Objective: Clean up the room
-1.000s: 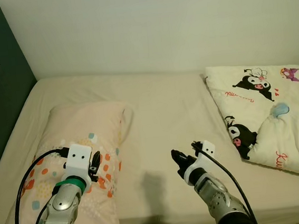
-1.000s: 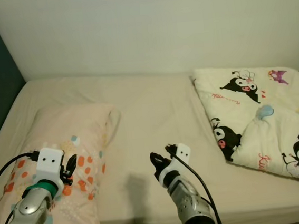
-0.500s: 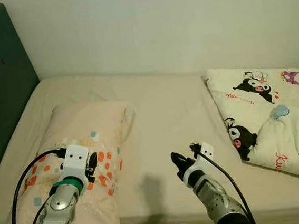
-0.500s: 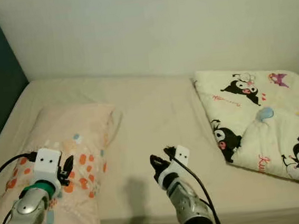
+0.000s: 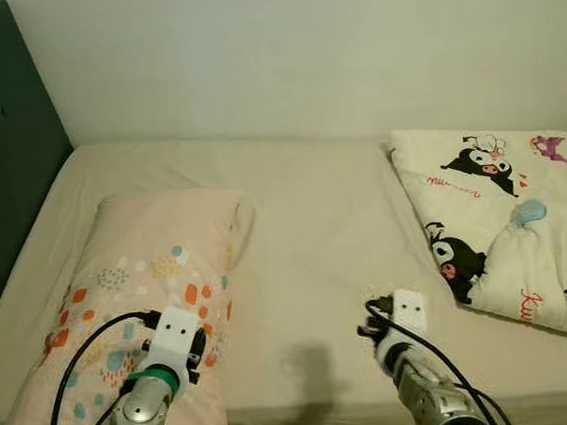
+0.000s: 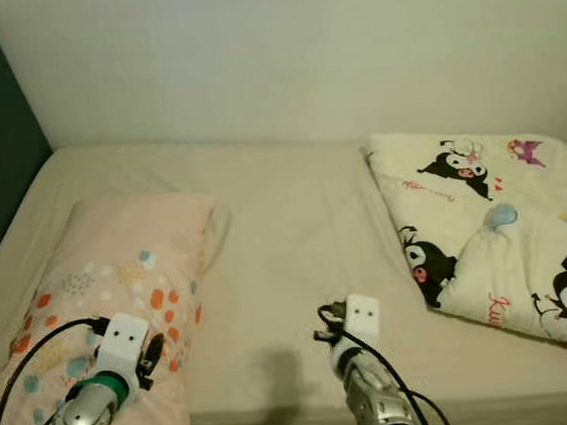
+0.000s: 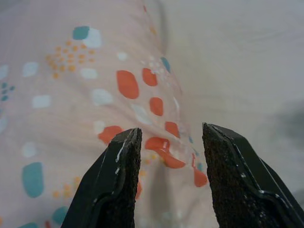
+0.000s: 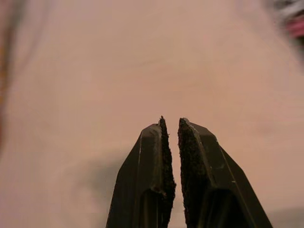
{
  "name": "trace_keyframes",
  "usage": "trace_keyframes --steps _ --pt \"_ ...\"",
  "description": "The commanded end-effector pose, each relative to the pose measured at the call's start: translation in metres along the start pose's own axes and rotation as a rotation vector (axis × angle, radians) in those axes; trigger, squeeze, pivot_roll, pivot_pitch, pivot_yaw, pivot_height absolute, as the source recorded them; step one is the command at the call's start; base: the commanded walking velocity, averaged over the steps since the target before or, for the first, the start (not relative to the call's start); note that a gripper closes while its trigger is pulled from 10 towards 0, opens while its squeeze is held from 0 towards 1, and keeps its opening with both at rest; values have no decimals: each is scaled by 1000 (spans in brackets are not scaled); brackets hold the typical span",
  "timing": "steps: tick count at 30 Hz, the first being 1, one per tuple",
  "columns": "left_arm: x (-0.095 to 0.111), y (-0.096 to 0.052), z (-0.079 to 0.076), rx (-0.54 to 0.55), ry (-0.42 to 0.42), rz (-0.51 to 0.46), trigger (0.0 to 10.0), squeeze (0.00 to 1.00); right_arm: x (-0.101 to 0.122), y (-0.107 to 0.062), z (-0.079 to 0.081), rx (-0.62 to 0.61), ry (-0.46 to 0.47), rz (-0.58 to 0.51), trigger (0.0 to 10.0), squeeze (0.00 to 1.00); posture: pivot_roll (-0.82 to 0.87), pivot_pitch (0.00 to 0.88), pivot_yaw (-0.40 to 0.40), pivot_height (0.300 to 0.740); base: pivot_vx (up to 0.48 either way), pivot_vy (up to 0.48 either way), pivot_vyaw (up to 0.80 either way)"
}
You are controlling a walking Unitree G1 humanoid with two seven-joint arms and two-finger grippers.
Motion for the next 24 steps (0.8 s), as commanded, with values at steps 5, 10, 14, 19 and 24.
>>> trace_keyframes --steps 5,10,14,19,24 --pt "6 13 -15 -60 35 -14 10000 0 -6 -2 -14 -85 -47 -2 10000 0 98 0 -14 667 0 0 0" --pt "16 22 -22 -69 41 -39 10000 0 -12 -5 -26 -166 -85 3 10000 0 105 0 -12 667 0 0 0" --pt "24 26 -23 -64 37 -59 10000 0 -9 -5 -26 -166 -77 -13 10000 0 107 0 -3 667 0 0 0" --pt "19 22 -15 -33 -2 -57 10000 0 -3 -2 -18 -79 -63 -30 10000 0 120 0 15 667 0 0 0" --pt "17 19 -6 -13 -8 -59 10000 0 5 0 -20 -90 -33 -51 10000 0 120 0 58 682 0 0 0"
Point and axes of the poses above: a point about 5 cm out from each wrist's last joint towards the gripper, its own y axis pointing out of the wrist towards the gripper, its own x axis along the axis of the wrist's last joint, z = x × y, the point moved 2 cm from there along y, pointing out of the wrist towards the gripper, and after that the axes turned 8 degrees about -y, right-handed, at the moved point
